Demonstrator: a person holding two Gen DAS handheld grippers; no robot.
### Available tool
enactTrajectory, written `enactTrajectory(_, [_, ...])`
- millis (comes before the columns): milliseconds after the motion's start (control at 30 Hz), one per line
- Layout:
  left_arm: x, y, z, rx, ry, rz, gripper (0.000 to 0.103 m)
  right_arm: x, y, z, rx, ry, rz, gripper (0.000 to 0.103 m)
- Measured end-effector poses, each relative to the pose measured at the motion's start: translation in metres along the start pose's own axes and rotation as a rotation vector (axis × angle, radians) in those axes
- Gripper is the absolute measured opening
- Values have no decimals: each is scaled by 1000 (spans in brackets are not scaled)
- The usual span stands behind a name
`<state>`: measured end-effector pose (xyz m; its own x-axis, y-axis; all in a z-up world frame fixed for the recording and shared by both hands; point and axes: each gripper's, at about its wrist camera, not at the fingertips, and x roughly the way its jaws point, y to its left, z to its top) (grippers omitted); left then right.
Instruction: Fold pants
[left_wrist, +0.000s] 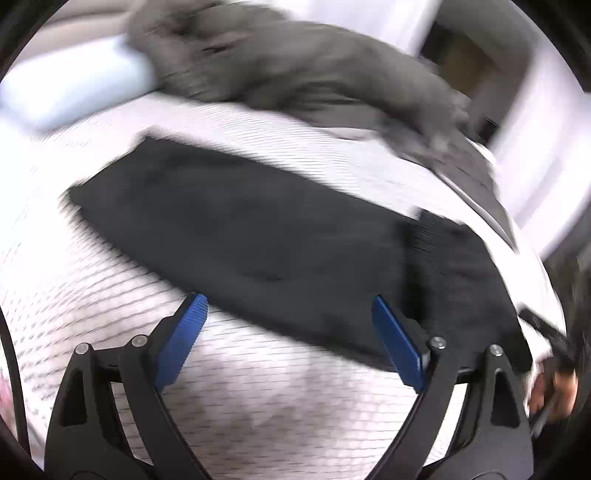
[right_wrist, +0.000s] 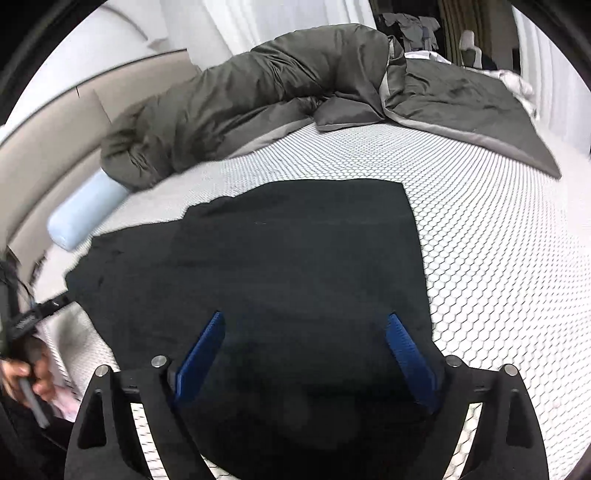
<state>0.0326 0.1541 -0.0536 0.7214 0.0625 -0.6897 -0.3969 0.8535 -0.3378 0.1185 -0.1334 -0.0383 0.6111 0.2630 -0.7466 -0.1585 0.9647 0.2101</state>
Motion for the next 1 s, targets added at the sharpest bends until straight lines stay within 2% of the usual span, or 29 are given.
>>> enactTrajectory(33, [1, 14, 0, -56, 6, 15, 89, -1, 3, -2, 6, 7, 0, 95])
enactTrajectory(100, [0, 28, 0, -115, 10, -24, 89, 2, 12, -6, -27, 24, -9, 95])
enactTrajectory(200, [-6, 30, -3, -92, -11, -17, 89, 3, 26, -13, -85, 29, -16, 95])
enactTrajectory(233, [-6, 36, -4, -121, -14, -26, 89, 5, 33, -15, -102, 43, -2, 95])
enactTrajectory(300, [0, 52, 1, -231, -13, -100, 89, 9, 40, -17, -123, 58, 16, 95])
enactTrajectory(433, [18, 69, 17, -334, 12, -156, 87, 6, 53, -25, -172, 57, 27, 95])
enactTrajectory(500, [27, 70, 25, -355, 6, -123, 73, 5, 54, -26, -174, 56, 30, 95])
enactTrajectory(533, [32, 70, 30, -352, 1, -112, 48, 4, 55, -28, -177, 56, 31, 95])
enactTrajectory(567, [36, 70, 34, -349, 3, -97, 13, 4, 56, -30, -184, 58, 29, 95])
enactTrajectory(600, [39, 69, 39, -345, 9, -45, 5, 4, 56, -31, -190, 60, 29, 95])
enactTrajectory(633, [39, 67, 41, -338, -3, -38, 4, 4, 56, -33, -200, 62, 28, 95])
enactTrajectory(667, [34, 60, 44, -315, -38, -32, 3, 4, 56, -34, -210, 65, 27, 95])
enactTrajectory(733, [14, 29, 52, -189, -129, 11, 2, 3, 53, -35, -214, 66, 21, 95])
enactTrajectory(800, [-7, -7, 59, -84, -192, 12, 2, 0, 50, -34, -204, 61, 22, 95])
enactTrajectory(900, [-27, -73, 66, 60, -232, -78, 2, -6, 41, -30, -181, 40, 16, 95])
enactTrajectory(1000, [-33, -150, 57, 220, -212, -188, 2, -13, 27, -25, -144, 18, 1, 95])
